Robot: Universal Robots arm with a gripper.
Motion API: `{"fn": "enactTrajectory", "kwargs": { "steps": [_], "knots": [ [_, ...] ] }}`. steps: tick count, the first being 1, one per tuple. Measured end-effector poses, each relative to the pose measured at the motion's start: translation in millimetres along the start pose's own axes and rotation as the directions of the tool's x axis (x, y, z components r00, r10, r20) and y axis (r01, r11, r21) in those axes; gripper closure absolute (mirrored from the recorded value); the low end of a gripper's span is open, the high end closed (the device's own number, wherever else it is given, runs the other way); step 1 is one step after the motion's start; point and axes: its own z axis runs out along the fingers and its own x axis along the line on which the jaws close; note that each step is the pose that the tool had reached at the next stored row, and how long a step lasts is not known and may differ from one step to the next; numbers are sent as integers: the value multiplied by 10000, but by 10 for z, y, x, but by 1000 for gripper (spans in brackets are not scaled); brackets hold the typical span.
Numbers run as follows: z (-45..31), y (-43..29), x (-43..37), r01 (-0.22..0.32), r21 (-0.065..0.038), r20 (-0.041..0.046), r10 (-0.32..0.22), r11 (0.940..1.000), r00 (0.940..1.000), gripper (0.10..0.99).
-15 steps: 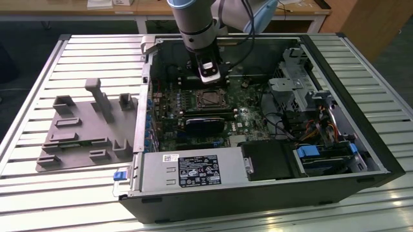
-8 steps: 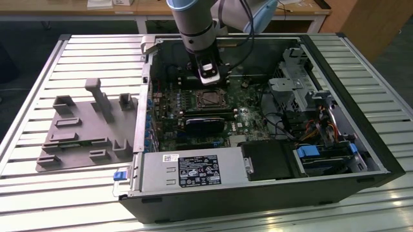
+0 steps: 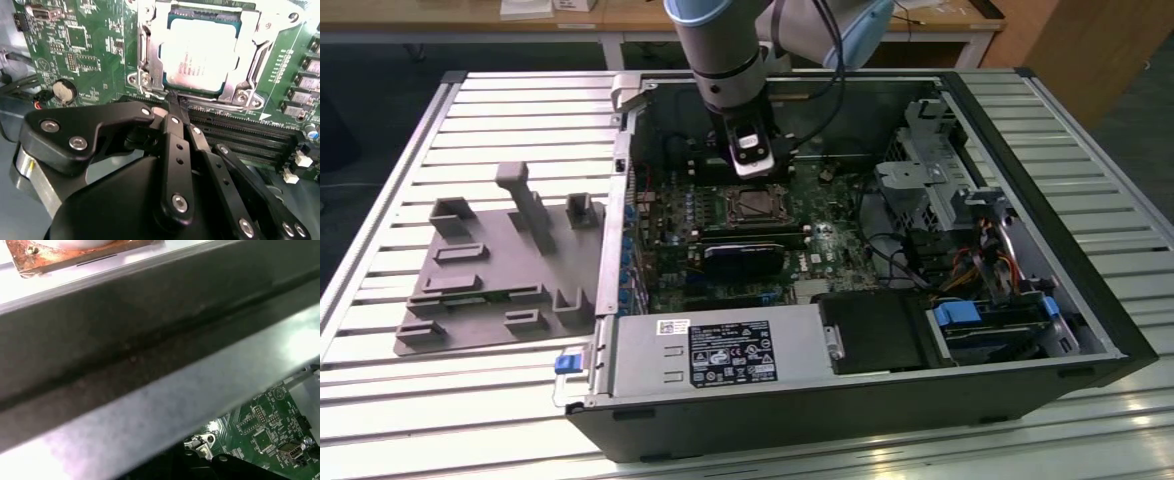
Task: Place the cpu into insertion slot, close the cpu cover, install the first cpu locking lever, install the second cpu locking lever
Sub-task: 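Install the first cpu locking lever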
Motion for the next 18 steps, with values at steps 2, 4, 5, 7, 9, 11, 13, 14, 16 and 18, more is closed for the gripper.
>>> {"fn": "enactTrajectory", "kwargs": {
  "steps": [2, 4, 5, 7, 9, 11, 13, 14, 16, 18],
  "knots": [
    [3, -1, 1, -2, 0, -1, 2, 10000, 10000, 984],
    [4, -1, 1, -3, -6, -2, 3, 10000, 10000, 984],
    [5, -1, 1, -3, -9, -2, 3, 10000, 10000, 984],
    [2, 1, 0, -3, -12, -2, 3, 10000, 10000, 984],
    [-4, 3, -2, -4, -16, -1, 4, 10000, 10000, 984],
    [-12, 5, -3, -4, -13, -2, 4, 10000, 10000, 984],
    [-19, 5, -4, -3, -9, -1, 3, 10000, 10000, 984],
    [-24, 6, -5, -4, -10, -1, 4, 10000, 10000, 984],
    [-38, 10, -8, -3, -10, -2, 3, 10000, 10000, 984],
    [-58, 15, -12, -4, -11, -1, 4, 10000, 10000, 984]
  ]
}}
